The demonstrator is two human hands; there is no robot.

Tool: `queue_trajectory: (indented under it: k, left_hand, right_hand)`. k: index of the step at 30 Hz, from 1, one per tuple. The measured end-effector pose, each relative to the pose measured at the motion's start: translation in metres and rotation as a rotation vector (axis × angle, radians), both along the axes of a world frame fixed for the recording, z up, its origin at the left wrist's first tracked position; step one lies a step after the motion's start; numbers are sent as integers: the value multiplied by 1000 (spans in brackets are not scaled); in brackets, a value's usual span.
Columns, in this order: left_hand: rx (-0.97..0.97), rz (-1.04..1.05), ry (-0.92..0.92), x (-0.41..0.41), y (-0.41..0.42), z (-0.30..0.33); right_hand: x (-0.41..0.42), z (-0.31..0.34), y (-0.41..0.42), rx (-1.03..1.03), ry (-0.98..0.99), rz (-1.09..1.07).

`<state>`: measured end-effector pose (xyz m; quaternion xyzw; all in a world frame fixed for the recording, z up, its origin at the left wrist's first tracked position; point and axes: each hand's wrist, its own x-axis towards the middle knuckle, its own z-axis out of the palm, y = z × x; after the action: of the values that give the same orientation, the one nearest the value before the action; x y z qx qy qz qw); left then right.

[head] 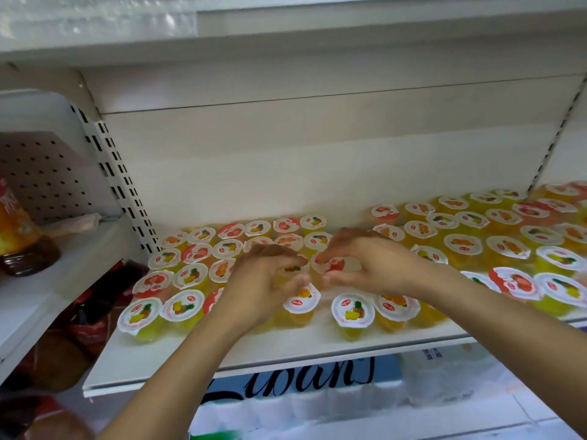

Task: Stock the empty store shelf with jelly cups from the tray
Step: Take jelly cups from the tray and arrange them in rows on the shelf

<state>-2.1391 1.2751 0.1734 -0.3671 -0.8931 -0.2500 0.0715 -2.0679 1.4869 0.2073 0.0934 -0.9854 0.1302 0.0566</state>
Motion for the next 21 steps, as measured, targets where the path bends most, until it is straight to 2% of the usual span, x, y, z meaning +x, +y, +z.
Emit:
queue_trajectory:
  k: [3,8,12,21]
  left_hand:
    - [1,-62,84,13,-8,-10]
    - [-19,-61,164,30,-16,-23]
    - [-41,-29,198,33,-10,-26]
    - [-31,16,190,36,-7,-23]
  right_hand:
    - [23,-1,1,49,-40,80]
    - [55,-22,2,309,12,94]
    - [53,-39,0,354,215,36]
    - [37,-42,-17,446,228,-71]
